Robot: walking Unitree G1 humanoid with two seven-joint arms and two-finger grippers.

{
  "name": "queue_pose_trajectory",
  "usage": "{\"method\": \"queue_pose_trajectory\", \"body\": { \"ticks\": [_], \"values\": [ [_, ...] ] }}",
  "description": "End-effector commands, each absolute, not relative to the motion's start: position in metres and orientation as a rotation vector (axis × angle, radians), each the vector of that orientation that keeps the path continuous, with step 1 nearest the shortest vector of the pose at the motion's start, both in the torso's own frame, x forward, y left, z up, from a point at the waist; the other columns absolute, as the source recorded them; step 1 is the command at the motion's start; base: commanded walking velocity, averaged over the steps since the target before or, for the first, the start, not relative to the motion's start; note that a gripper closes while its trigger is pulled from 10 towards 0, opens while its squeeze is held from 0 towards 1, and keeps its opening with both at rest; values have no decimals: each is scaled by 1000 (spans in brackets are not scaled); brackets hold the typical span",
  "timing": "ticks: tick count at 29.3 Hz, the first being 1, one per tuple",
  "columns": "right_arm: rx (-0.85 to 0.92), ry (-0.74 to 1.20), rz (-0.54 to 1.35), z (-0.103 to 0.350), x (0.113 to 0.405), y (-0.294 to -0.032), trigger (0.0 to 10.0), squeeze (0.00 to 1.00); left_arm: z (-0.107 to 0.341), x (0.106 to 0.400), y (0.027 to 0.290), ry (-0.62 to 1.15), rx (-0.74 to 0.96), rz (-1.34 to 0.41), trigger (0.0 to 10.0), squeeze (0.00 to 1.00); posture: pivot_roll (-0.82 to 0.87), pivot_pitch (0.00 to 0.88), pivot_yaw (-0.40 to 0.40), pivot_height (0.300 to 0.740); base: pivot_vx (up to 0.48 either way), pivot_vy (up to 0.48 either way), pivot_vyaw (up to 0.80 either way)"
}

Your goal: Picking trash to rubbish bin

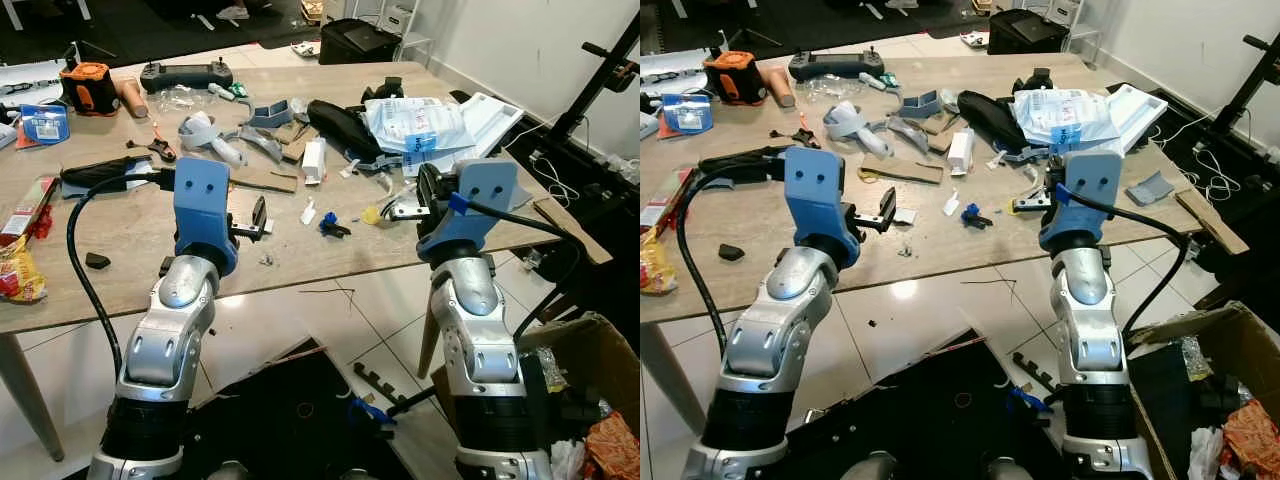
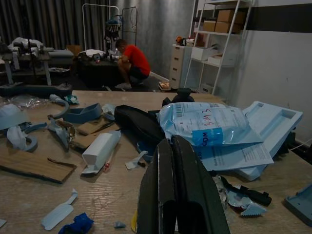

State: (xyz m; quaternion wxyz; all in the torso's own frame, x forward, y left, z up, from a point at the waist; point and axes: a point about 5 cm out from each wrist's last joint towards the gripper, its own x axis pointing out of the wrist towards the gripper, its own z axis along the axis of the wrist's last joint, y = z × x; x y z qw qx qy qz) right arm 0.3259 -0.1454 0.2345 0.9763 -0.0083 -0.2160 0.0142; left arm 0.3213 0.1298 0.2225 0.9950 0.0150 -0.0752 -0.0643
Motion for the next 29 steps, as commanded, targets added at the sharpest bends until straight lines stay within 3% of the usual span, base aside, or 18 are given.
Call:
{"method": "queue_pose_trajectory", "body": {
  "ticks": [1,8,29],
  "values": [
    [-5,-429,33,233,323,-144,10000,0,219,321,126,-144,24,-131,10000,0,72,122,-22,740,0,0,0],
    [38,-448,78,236,320,-136,10000,0,224,321,126,-180,-2,-117,10000,0,74,112,-23,740,0,0,0],
    [51,-436,124,236,319,-130,10000,0,226,320,128,-193,-18,-105,10000,0,72,119,-25,740,284,0,0]
  ]
}}
